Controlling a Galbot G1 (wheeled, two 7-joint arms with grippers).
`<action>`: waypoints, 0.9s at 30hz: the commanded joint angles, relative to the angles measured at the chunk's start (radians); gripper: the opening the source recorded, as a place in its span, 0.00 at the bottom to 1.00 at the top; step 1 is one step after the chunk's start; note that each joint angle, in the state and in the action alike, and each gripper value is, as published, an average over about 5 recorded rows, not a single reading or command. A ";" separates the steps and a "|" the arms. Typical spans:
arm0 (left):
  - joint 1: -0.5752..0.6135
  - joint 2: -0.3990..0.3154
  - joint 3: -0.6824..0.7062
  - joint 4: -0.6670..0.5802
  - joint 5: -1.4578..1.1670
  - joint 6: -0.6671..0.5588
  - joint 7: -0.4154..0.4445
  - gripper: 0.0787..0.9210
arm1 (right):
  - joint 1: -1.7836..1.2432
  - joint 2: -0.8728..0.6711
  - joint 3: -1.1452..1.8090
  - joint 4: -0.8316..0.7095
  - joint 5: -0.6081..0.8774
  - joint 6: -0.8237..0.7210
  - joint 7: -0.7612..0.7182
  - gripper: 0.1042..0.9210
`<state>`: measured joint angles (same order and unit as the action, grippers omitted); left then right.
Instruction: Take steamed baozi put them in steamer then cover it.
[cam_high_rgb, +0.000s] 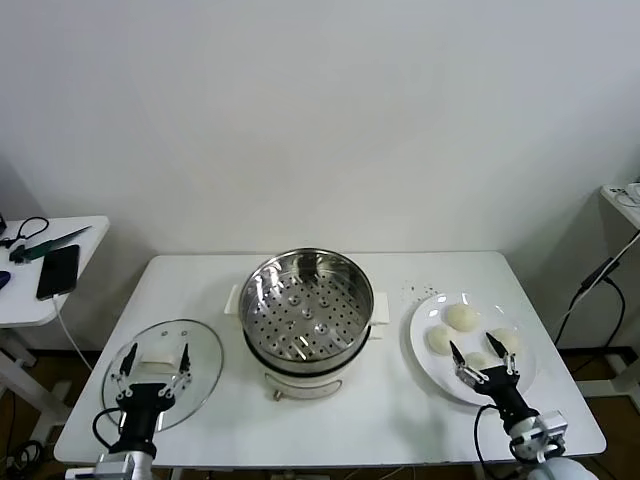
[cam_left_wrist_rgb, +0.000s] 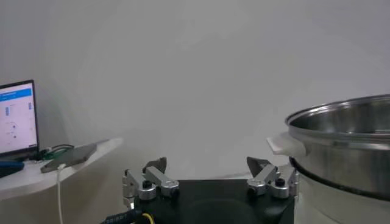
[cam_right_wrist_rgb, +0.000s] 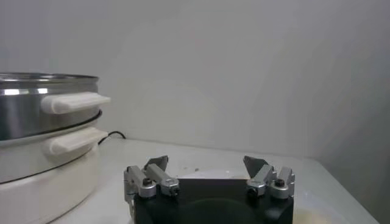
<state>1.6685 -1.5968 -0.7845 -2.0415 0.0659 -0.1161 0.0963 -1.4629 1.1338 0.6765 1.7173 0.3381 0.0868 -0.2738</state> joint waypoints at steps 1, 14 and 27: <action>0.002 0.001 0.000 -0.002 -0.001 0.000 -0.007 0.88 | 0.078 -0.162 0.029 -0.010 -0.139 -0.160 -0.141 0.88; 0.014 0.005 0.021 0.000 -0.021 0.003 -0.052 0.88 | 0.545 -0.642 -0.256 -0.244 -0.412 -0.257 -0.685 0.88; 0.009 0.012 0.025 0.016 -0.024 0.015 -0.040 0.88 | 1.271 -0.617 -1.071 -0.508 -0.494 -0.208 -0.832 0.88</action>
<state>1.6767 -1.5858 -0.7604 -2.0270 0.0434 -0.1041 0.0611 -0.6512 0.5765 0.0795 1.3871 -0.0751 -0.1203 -0.9581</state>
